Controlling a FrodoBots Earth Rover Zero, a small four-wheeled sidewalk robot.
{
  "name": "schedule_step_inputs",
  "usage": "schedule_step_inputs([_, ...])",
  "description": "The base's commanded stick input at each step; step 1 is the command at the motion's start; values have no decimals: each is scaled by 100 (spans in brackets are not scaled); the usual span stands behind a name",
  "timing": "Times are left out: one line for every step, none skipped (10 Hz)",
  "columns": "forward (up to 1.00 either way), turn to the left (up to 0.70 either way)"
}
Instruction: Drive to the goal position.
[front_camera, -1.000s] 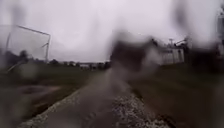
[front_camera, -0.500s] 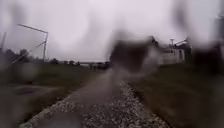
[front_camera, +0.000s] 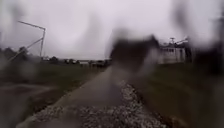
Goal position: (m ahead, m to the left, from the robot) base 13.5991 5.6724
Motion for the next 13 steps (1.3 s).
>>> schedule_step_inputs([70,0])
schedule_step_inputs([70,0])
schedule_step_inputs([70,0])
schedule_step_inputs([70,0])
schedule_step_inputs([70,0])
schedule_step_inputs([70,0])
schedule_step_inputs([70,7])
schedule_step_inputs([70,19])
schedule_step_inputs([70,25])
schedule_step_inputs([70,13])
schedule_step_inputs([70,1])
schedule_step_inputs([70,0])
schedule_step_inputs([70,0])
